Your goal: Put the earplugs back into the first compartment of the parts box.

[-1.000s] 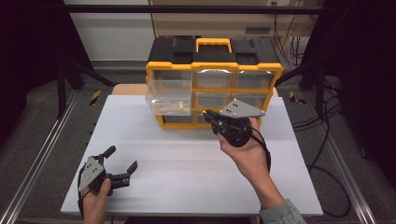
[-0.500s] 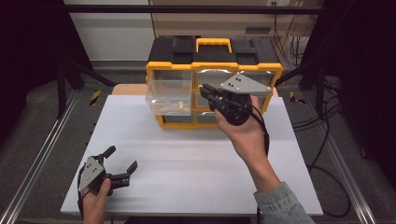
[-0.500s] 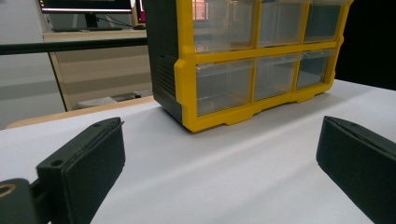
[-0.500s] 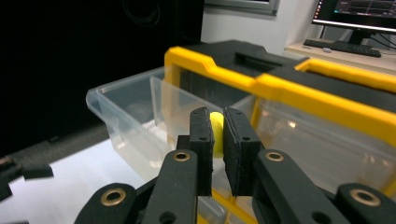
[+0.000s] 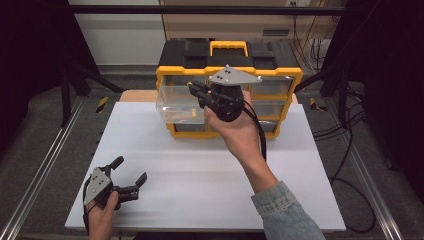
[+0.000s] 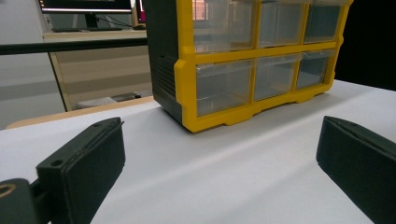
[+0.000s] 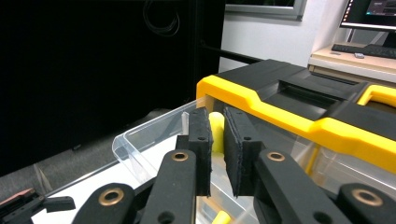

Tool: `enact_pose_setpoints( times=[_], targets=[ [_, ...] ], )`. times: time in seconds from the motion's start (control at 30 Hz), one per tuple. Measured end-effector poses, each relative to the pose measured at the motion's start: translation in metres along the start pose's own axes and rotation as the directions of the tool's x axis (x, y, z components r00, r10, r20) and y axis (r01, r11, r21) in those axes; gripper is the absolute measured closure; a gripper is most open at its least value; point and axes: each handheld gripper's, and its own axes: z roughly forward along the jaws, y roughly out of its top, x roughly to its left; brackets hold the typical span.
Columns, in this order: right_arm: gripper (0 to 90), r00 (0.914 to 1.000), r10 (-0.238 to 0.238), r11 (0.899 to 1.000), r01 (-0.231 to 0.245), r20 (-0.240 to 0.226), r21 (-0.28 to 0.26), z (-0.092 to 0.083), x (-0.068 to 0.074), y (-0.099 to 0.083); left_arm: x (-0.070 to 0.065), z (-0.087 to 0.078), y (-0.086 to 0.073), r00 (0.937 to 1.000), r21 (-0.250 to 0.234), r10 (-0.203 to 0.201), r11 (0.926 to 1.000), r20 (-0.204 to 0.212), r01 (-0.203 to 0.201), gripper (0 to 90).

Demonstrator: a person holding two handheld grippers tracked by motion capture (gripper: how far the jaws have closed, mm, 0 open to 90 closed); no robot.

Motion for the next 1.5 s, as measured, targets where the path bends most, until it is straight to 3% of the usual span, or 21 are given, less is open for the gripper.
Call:
enact_pose_setpoints(
  times=[0.23, 0.37, 0.43, 0.57, 0.7, 0.77, 1.03, 1.43, 1.5],
  targets=[
    [65.2, 0.9997, -0.025, 1.0, 0.025, -0.006, -0.002, 0.003, 0.002, 0.006, 0.0, 0.0, 0.0, 1.0, 0.0, 0.0, 1.0, 0.0, 0.0, 0.8],
    [61.1, 0.9996, -0.024, 1.0, 0.024, -0.011, -0.007, 0.002, 0.002, 0.008, 0.0, 0.0, 0.0, 1.0, 0.002, 0.002, 1.0, 0.0, -0.002, 0.8],
    [52.7, 0.9997, -0.021, 1.0, 0.02, -0.011, -0.013, 0.002, 0.002, 0.008, 0.0, 0.0, 0.0, 1.0, 0.002, 0.002, 1.0, 0.0, -0.002, 0.8],
    [27.2, 0.9997, -0.018, 0.999, 0.018, 0.017, -0.037, 0.005, 0.001, 0.007, 0.0, 0.0, 0.0, 1.0, 0.002, 0.0, 1.0, -0.001, 0.0, 0.8],
    [12.9, 0.999, -0.019, 0.999, 0.02, 0.04, -0.036, 0.005, -0.002, 0.006, 0.0, 0.001, 0.0, 1.0, 0.003, 0.002, 1.0, -0.002, -0.002, 0.8],
    [7.8, 0.9987, -0.042, 0.998, 0.043, 0.028, -0.035, 0.003, -0.005, 0.004, 0.0, 0.001, 0.0, 1.0, 0.004, 0.002, 1.0, -0.003, -0.002, 0.8],
    [6.7, 0.9985, -0.033, 0.997, 0.035, 0.045, -0.066, -0.014, -0.025, -0.003, 0.001, 0.001, -0.001, 1.0, 0.006, 0.0, 1.0, -0.005, 0.0, 0.8],
    [5.8, 0.9942, 0.019, 0.998, -0.012, 0.106, -0.068, -0.049, -0.06, -0.024, 0.001, -0.001, -0.001, 1.0, 0.008, -0.005, 1.0, -0.007, 0.005, 0.8],
    [4.9, 0.995, 0.022, 0.998, -0.016, 0.098, -0.063, -0.055, -0.066, -0.03, 0.001, -0.002, -0.001, 0.9999, 0.009, -0.008, 0.9999, -0.008, 0.008, 0.8]
  ],
)
